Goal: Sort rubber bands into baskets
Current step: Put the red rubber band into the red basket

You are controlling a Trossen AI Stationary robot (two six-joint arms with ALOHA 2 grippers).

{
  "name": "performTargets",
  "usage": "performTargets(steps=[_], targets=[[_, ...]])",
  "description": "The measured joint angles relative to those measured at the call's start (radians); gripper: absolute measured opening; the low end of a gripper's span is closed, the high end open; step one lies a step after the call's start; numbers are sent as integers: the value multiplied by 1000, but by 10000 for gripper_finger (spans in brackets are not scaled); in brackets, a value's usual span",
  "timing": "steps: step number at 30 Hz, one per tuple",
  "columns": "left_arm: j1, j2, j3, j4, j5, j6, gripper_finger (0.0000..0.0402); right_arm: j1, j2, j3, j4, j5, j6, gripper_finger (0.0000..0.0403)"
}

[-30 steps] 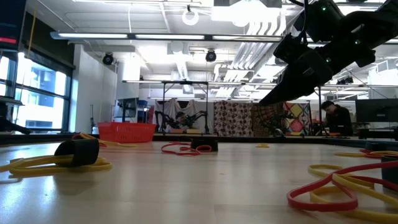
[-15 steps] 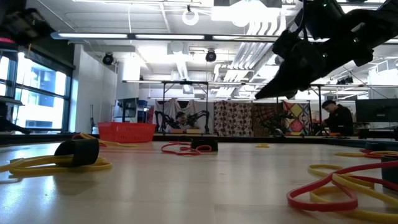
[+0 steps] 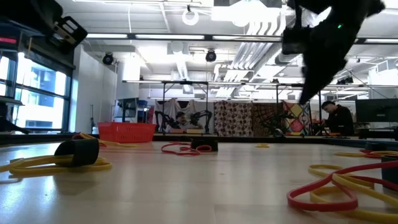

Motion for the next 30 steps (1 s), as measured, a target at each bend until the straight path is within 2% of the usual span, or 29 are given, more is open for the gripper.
performTargets(steps=[5,7,10,16,22,30], targets=[[45,-31,-20,42,-4,88,0,40,0,56,-244,-29,241,107],[67,-34,-27,47,-12,113,0,43,0,56,-300,-70,320,123],[99,-36,-42,50,-38,138,0,43,5,56,-342,-74,419,135],[159,-34,-50,65,-39,179,0,42,49,55,-348,-78,467,138],[189,-34,-49,106,62,250,0,33,118,2,-324,-136,532,138],[216,-34,-49,127,66,294,0,33,146,-101,-269,-127,663,138]])
